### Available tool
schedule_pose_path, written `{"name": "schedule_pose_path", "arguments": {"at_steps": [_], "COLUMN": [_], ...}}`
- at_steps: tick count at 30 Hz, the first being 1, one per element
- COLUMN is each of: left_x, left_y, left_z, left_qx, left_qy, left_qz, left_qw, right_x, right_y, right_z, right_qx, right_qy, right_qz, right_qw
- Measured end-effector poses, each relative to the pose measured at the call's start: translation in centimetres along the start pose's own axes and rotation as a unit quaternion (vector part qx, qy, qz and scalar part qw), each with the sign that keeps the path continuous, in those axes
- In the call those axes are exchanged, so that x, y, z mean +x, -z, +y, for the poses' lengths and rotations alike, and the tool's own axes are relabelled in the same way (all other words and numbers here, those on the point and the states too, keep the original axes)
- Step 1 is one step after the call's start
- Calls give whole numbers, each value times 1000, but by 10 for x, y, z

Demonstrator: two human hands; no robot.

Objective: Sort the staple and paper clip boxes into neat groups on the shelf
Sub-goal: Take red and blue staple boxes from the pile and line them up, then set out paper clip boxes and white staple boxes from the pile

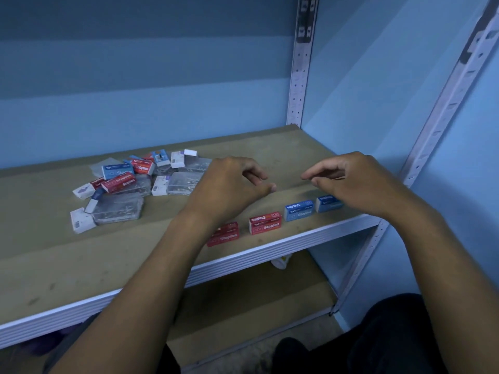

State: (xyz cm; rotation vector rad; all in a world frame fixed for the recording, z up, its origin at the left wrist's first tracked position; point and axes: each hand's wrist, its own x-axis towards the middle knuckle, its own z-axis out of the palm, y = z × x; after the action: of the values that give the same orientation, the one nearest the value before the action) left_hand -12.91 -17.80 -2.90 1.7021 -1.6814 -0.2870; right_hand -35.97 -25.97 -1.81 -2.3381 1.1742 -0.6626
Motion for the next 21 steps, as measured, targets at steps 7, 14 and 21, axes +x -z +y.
{"name": "schedule_pose_path", "arguments": {"at_steps": [7, 14, 21], "left_x": [-17, -44, -60], "left_y": [35, 77, 100], "left_z": [-25, -56, -91], "left_qx": [17, 82, 157], "left_qy": [22, 47, 95], "left_qz": [34, 51, 64], "left_qw": [999, 994, 981], "right_x": [21, 42, 63], "right_y": [-29, -67, -109], "right_z": [-41, -87, -121], "right_qx": [16, 13, -9], "right_qy": [49, 83, 128], "right_qz": [-28, -80, -100], "right_qw": [998, 993, 987]}}
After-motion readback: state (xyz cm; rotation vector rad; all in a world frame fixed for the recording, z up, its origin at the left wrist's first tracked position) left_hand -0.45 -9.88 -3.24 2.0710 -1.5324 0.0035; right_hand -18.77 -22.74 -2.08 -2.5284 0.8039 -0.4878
